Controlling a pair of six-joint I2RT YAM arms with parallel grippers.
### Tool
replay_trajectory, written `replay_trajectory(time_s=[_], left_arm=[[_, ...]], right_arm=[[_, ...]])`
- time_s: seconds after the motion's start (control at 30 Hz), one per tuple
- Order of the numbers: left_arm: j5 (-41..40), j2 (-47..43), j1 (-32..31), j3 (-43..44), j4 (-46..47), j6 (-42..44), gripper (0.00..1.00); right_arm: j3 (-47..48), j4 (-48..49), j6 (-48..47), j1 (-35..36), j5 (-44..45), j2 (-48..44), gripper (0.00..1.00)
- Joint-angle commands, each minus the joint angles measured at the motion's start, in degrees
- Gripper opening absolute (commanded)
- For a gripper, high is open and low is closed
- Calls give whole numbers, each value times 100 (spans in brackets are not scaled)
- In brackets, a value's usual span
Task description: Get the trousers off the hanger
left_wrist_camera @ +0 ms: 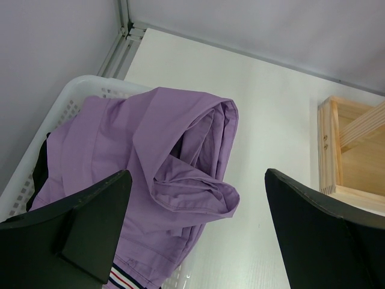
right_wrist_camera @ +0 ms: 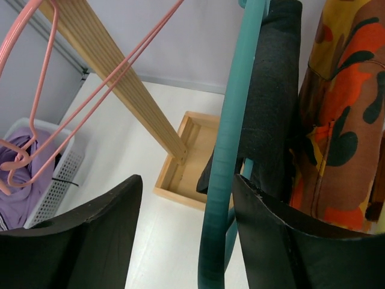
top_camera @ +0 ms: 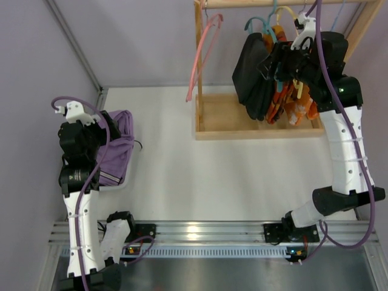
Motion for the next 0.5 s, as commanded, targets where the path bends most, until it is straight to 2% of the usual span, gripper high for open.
replay_trajectory(time_s=[0.0, 0.07, 0.17, 0.2, 0.27, 0.3, 0.37, 0.47], left_arm=[[-48, -81, -4, -72, 100, 20, 99], [-49, -72, -4, -90, 91, 20, 98], [-66, -46, -4, -72, 100, 20, 99], [-57, -28, -4, -63, 100, 11, 99], [-48, -11, -4, -46, 100, -7, 99], [-22, -2, -4, -37, 91, -15, 99], [22, 16, -4, -11, 91, -15, 99], [22, 16, -4, 68, 100, -33, 99]], right_arm=[[104, 437, 189, -78, -151, 112, 60], [130, 455, 242, -69, -124, 174, 54], [122, 498, 294, -69, -133, 166, 38], [113, 559, 312, -69, -133, 157, 29], [104, 621, 338, -78, -238, 95, 21], [96, 683, 382, -87, -256, 78, 12], [-10, 867, 566, -87, -273, -63, 1], [-247, 1315, 725, -122, -352, -309, 0]])
